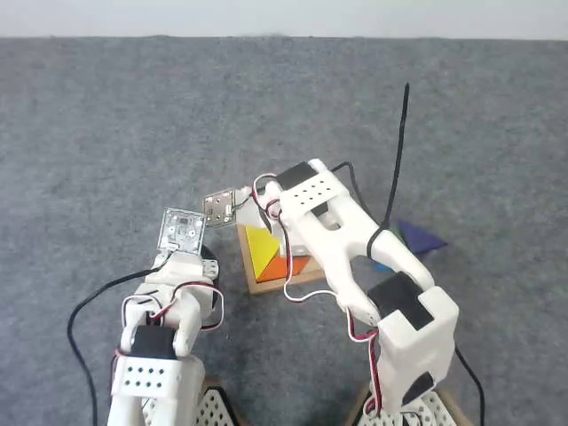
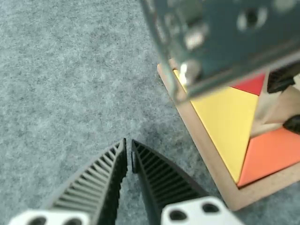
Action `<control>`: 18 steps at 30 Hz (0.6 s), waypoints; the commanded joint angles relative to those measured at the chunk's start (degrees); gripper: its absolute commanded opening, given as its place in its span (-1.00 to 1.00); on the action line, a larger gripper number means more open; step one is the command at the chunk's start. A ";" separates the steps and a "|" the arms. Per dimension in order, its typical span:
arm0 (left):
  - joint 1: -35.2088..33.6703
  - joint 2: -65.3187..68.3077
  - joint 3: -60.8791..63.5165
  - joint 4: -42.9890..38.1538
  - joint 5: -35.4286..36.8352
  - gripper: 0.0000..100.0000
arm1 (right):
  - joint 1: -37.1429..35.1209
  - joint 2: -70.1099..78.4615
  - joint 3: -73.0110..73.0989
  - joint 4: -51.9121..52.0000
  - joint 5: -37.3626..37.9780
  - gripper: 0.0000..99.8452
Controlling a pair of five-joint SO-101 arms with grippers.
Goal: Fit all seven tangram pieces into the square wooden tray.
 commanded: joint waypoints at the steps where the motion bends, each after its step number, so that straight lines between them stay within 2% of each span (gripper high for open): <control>1: -0.18 -0.79 -0.48 0.26 0.35 -0.97 | -0.31 -0.40 -4.40 1.45 -0.18 -0.65; 5: -0.18 -0.79 -0.48 0.26 0.35 -0.97 | -0.48 -0.22 -4.92 1.01 -2.29 -0.52; 12: -0.18 -0.79 -0.48 0.26 0.35 -0.97 | 0.22 -1.80 -6.42 1.89 -3.69 -0.53; 14: -0.18 -0.79 -0.48 0.26 0.35 -0.97 | 2.33 -3.74 -8.70 2.95 -7.21 -0.57; 18: -0.18 -0.79 -0.48 0.26 0.35 -0.97 | 8.31 -9.54 -13.10 7.25 -17.49 -0.80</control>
